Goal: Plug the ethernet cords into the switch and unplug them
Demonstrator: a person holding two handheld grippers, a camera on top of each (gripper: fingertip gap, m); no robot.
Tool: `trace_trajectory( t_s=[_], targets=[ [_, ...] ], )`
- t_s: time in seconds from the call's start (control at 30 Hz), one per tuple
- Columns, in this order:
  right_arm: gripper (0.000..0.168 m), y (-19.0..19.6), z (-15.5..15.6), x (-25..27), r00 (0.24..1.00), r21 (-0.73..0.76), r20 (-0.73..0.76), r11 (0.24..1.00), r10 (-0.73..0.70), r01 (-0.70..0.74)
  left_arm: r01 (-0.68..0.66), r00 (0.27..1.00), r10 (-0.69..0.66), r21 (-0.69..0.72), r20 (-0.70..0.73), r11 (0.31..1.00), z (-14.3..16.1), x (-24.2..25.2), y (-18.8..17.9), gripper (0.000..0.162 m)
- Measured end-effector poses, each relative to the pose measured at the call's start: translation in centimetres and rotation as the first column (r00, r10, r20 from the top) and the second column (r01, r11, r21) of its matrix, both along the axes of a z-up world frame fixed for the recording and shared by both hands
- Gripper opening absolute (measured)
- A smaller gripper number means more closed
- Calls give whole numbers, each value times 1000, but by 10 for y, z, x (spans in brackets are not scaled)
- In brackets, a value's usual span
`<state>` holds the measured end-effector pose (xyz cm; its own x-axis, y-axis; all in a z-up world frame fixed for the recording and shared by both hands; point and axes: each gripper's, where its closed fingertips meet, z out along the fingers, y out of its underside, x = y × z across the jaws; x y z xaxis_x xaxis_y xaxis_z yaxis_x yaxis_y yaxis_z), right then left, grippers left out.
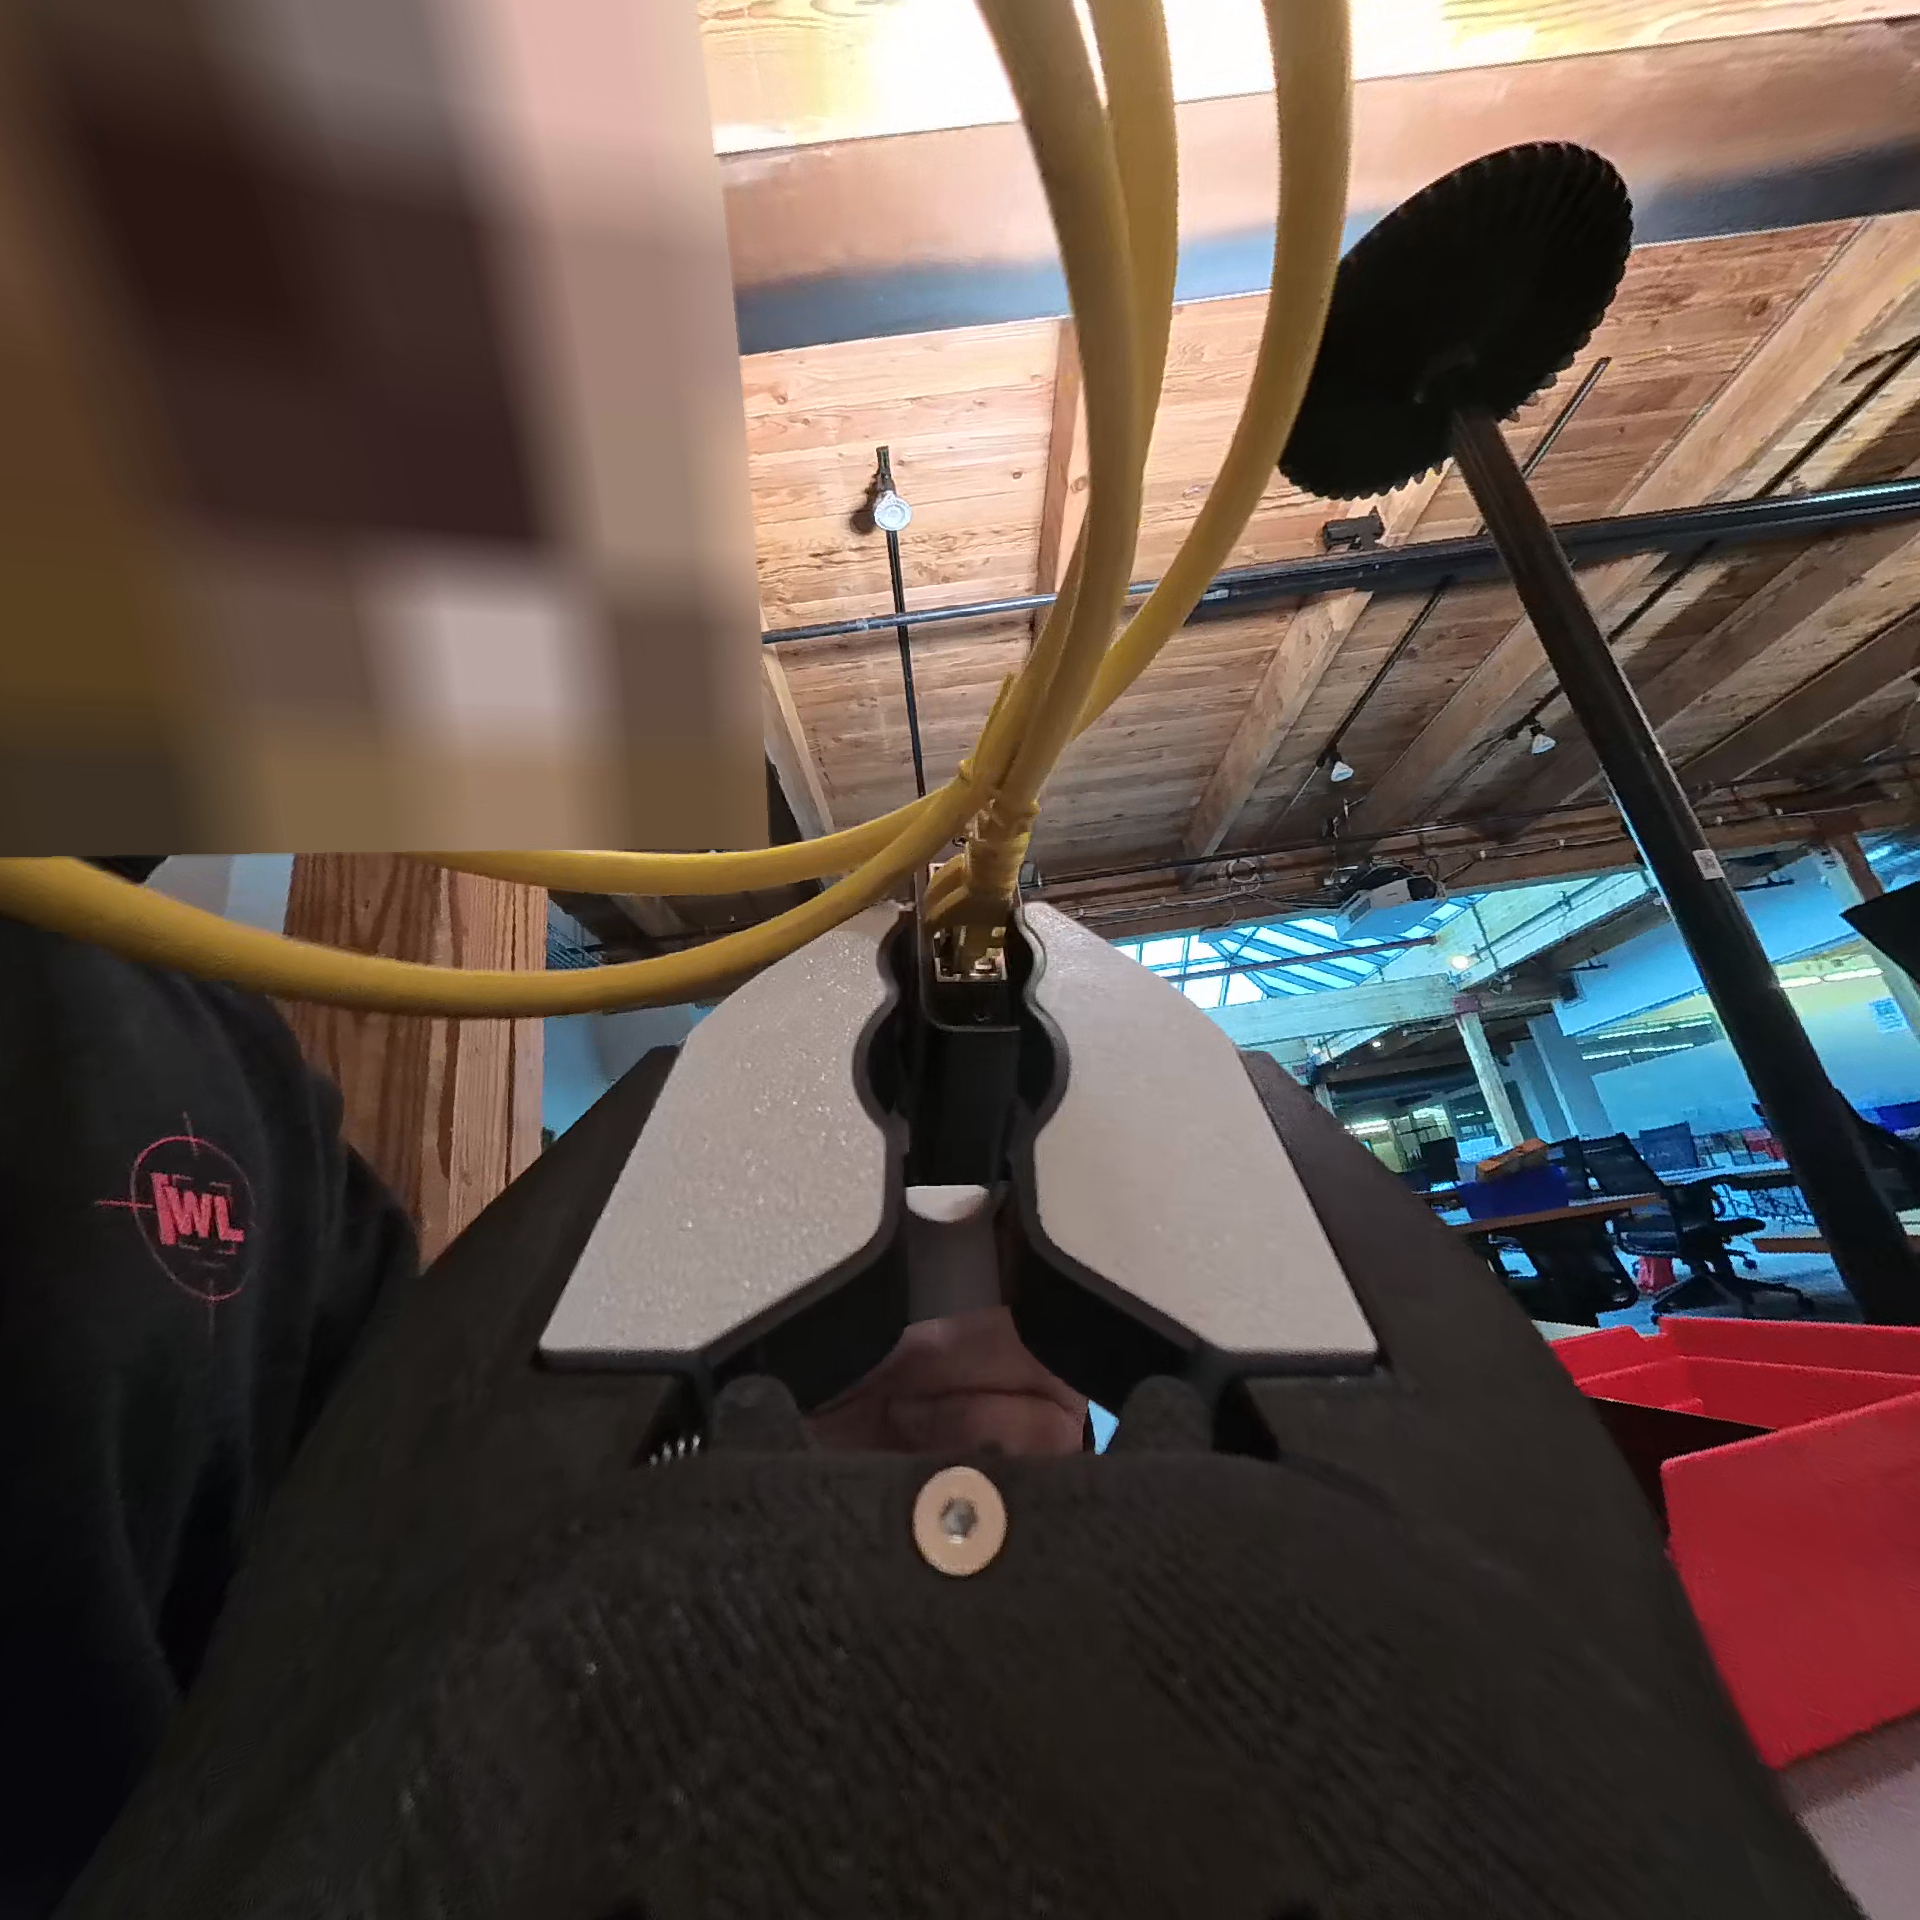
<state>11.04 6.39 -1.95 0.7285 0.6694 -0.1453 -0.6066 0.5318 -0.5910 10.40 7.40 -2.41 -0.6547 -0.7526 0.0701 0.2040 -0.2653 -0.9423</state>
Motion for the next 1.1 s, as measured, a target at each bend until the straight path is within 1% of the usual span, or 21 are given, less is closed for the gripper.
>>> trace_trajectory(
  t_s=[0.2,0.3,0.37,0.53,0.7,0.9,1.03,1.1],
  targets=[
    [15,0,-1,0,1000,-8,14,1000,-22,22,0,1000,0,3,-8,1000,-1,0,0,26],
    [19,1,-1,1,999,-17,10,999,-34,34,0,1000,1,5,-14,1000,-2,1,0,26],
    [16,0,0,0,1000,-7,13,1000,-29,29,4,1000,-4,1,-14,1000,-2,1,-1,26],
    [15,-2,1,0,1000,6,17,1000,-24,23,15,1000,-15,-1,-27,1000,-3,2,-4,26],
    [15,-1,-1,-1,999,-29,40,999,-32,34,11,1000,-11,-2,-27,1000,-3,1,-3,26],
    [15,5,-4,0,986,-105,117,986,-117,129,-19,999,18,-23,-30,1000,-3,3,1,26],
    [16,11,-7,4,965,-168,179,960,-194,224,-60,998,58,-51,-38,997,-5,7,8,26],
    [17,14,-10,5,951,-198,227,946,-212,258,-86,996,85,-32,-38,996,-7,7,10,26]
  ],
)
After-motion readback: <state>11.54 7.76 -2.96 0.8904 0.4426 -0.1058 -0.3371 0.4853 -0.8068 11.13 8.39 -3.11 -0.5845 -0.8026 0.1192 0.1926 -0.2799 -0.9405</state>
